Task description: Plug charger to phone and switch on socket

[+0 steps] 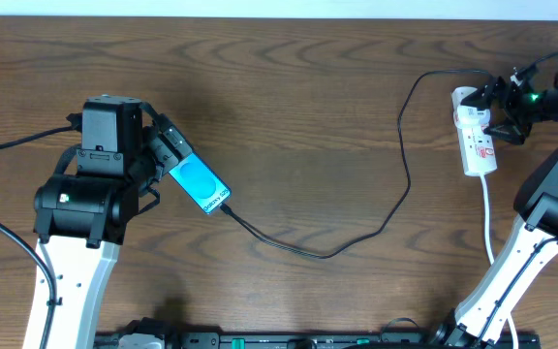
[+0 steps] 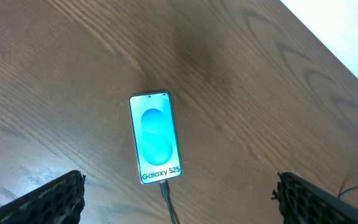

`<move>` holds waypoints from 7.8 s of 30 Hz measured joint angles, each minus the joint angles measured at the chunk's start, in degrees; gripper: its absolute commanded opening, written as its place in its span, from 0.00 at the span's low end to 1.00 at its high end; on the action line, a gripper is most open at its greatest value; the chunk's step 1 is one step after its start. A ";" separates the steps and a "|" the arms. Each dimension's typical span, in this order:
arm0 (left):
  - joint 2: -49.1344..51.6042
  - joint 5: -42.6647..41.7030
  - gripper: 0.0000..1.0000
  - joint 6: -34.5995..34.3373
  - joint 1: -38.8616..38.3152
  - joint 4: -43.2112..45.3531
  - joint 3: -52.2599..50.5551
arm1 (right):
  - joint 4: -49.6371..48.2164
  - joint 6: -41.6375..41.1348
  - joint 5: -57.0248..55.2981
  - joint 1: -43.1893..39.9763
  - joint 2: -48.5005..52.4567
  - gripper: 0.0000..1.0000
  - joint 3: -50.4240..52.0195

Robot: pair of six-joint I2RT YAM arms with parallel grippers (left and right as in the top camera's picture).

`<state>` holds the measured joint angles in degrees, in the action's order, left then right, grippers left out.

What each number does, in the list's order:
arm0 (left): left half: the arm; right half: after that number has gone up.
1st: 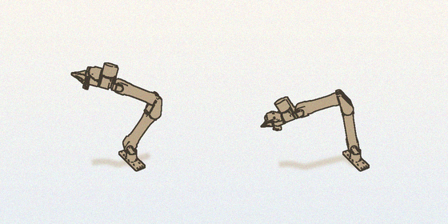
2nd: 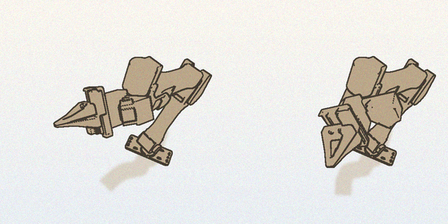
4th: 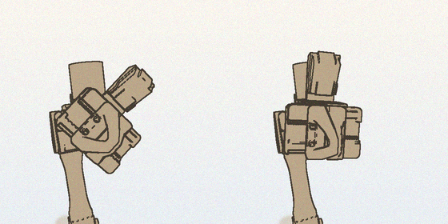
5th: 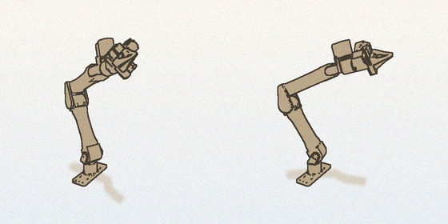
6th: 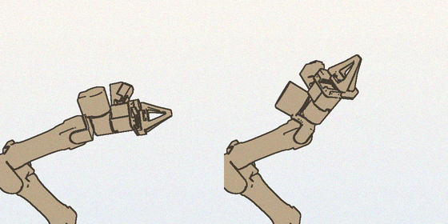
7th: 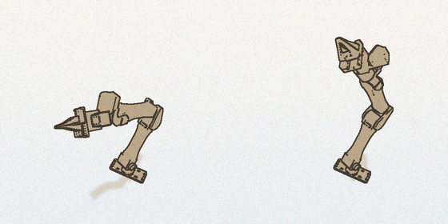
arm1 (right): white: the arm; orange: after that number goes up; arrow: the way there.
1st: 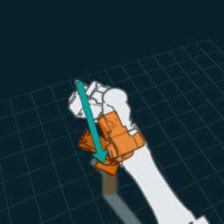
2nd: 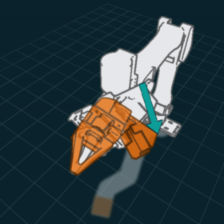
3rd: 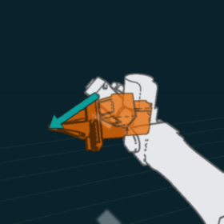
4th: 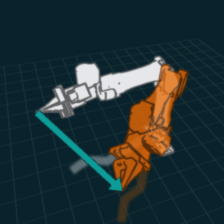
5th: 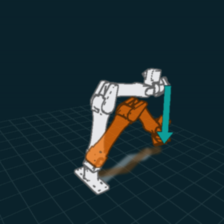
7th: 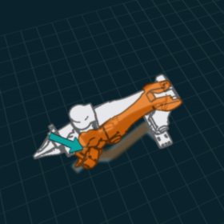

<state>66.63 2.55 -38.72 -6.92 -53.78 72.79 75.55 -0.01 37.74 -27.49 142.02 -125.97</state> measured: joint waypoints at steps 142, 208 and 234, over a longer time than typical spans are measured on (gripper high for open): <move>-0.11 0.02 0.98 -10.80 0.00 -0.57 0.00 | 21.59 -4.11 -33.75 19.96 -33.79 0.99 -30.62; -66.01 -12.96 0.98 38.25 9.51 50.86 -66.38 | 21.59 -4.13 -34.16 19.96 -33.79 0.99 -30.62; -66.01 -12.96 0.98 38.58 9.51 51.39 -70.86 | 21.59 -4.13 -34.16 19.96 -33.79 0.99 -30.62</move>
<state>0.62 -10.41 -0.14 2.59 -2.39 1.93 97.14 -4.14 3.57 -7.53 108.22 -156.59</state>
